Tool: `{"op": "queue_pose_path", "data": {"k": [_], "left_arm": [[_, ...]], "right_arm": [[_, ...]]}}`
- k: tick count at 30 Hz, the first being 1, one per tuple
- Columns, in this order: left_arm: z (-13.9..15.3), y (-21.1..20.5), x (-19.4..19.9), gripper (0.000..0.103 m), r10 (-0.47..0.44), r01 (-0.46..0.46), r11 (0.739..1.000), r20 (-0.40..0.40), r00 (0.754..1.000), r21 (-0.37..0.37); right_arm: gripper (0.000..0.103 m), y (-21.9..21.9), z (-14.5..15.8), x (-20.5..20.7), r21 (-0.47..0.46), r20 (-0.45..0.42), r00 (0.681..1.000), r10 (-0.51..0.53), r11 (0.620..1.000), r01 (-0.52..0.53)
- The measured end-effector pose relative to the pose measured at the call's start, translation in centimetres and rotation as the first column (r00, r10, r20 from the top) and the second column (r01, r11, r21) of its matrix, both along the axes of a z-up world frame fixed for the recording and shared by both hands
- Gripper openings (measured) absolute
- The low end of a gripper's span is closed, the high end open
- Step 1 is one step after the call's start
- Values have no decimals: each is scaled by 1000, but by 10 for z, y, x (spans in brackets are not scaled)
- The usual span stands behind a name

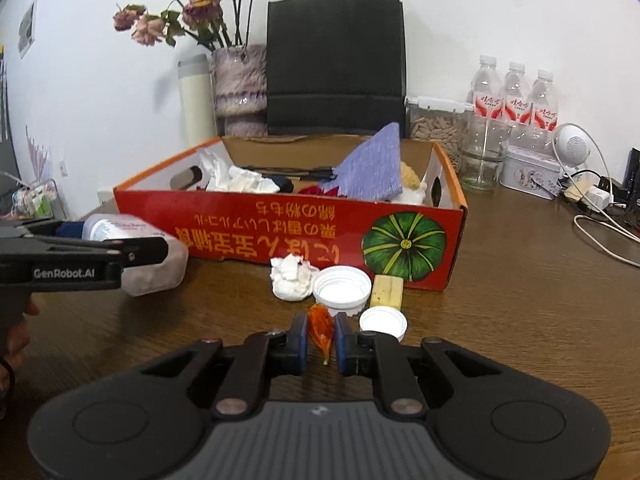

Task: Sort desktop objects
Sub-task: 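Lift the wipe pack and orange flower and carry both over the box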

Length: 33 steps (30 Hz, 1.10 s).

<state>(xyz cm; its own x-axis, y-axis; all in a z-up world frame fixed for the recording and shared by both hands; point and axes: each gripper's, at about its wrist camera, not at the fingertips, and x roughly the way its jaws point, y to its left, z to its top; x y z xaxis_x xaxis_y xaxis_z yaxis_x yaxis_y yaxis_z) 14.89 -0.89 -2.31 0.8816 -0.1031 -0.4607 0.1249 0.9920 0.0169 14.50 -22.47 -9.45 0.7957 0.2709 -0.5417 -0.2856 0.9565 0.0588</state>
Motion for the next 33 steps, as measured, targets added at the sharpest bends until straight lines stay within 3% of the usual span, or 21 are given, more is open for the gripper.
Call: {"op": "queue_pose_path", "data": {"k": [14, 23, 33], "left_arm": [[46, 0, -23, 84, -34, 46, 995, 138, 990, -85], [65, -7, 4, 84, -25, 44, 994, 180, 983, -102], [66, -8, 45, 85, 22, 5, 990, 196, 980, -138]], "right_arm": [[13, 9, 38, -4, 73, 115, 992, 44, 996, -53], [13, 15, 66, 28, 65, 188, 982, 28, 997, -41], [13, 18, 68, 78, 95, 195, 981, -1, 995, -17]]}}
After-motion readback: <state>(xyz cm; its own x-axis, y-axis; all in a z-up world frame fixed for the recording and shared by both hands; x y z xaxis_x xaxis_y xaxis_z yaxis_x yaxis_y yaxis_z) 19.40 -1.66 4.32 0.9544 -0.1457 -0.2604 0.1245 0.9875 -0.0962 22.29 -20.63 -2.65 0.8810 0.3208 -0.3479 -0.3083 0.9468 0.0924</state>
